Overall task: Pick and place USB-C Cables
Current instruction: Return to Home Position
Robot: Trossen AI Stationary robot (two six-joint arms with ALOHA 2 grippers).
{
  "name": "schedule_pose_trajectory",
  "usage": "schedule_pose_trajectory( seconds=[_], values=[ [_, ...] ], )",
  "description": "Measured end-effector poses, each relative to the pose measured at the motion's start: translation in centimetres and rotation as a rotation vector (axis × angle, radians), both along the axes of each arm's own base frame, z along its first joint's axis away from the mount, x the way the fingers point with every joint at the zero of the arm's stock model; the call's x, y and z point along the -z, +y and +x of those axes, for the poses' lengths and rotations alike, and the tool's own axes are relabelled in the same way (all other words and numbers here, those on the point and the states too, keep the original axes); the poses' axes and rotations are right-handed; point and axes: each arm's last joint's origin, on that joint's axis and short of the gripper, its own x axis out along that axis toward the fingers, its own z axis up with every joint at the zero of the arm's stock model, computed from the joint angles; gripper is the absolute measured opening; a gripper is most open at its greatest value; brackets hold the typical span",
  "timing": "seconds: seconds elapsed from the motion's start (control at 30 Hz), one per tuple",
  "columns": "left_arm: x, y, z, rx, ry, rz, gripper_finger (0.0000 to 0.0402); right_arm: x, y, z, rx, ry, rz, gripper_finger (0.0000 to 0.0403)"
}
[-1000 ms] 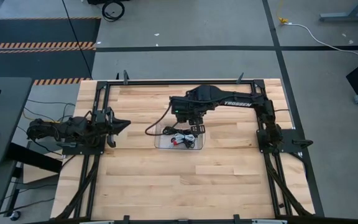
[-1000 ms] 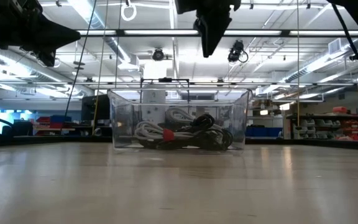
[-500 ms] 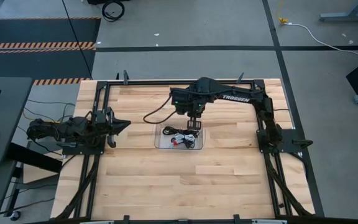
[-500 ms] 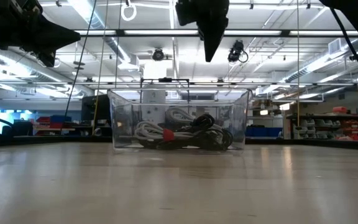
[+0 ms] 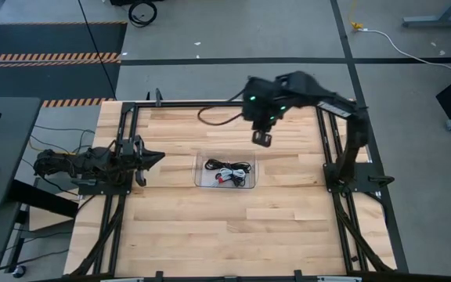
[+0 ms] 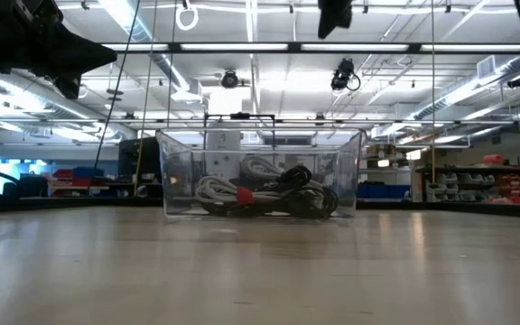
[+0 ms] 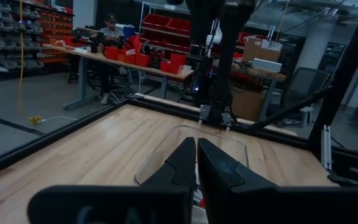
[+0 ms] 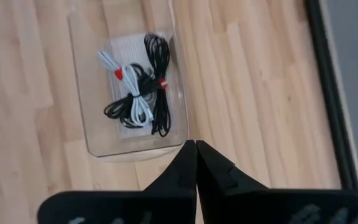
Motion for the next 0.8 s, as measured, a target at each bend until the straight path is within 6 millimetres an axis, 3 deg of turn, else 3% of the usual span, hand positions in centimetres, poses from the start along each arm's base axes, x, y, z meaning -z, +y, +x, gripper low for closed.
schedule_pose_trajectory(
  seconds=[0.43, 0.8],
  values=[
    [0.0, -0.1, 0.0, 0.027, -0.005, -0.018, 0.0025, -6.5, 3.2, -7.4, 0.018, -0.263, -0.007, 0.0000],
    [0.0, -0.1, 0.0, 0.027, -0.005, -0.017, 0.0025, -10.5, 5.3, -15.9, 0.078, -0.487, -0.035, 0.0000]
  ],
)
